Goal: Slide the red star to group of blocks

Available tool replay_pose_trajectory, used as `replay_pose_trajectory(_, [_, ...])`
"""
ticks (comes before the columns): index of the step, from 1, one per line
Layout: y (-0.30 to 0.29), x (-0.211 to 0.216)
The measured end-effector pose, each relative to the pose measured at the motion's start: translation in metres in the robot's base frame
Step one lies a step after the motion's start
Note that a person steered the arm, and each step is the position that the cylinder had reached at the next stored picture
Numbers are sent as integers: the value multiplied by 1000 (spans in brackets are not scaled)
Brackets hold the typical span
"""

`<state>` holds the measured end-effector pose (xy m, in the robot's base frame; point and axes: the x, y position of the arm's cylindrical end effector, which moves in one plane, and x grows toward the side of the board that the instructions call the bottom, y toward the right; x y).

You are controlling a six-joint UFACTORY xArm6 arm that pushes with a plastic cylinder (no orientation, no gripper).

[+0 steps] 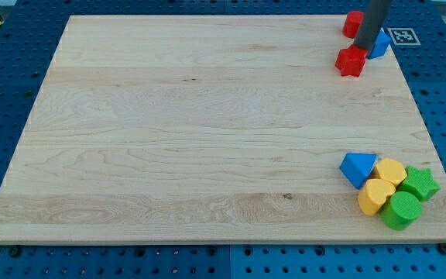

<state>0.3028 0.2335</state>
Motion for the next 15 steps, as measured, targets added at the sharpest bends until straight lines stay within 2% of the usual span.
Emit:
replay_pose_trajectory(2, [-33, 1])
replay_pose_trajectory(7, [-15, 77])
replay_pose_trajectory(10, [-63, 72])
replay_pose_trajectory(12, [-23, 93])
replay_pose_trajectory(15, [-33, 89])
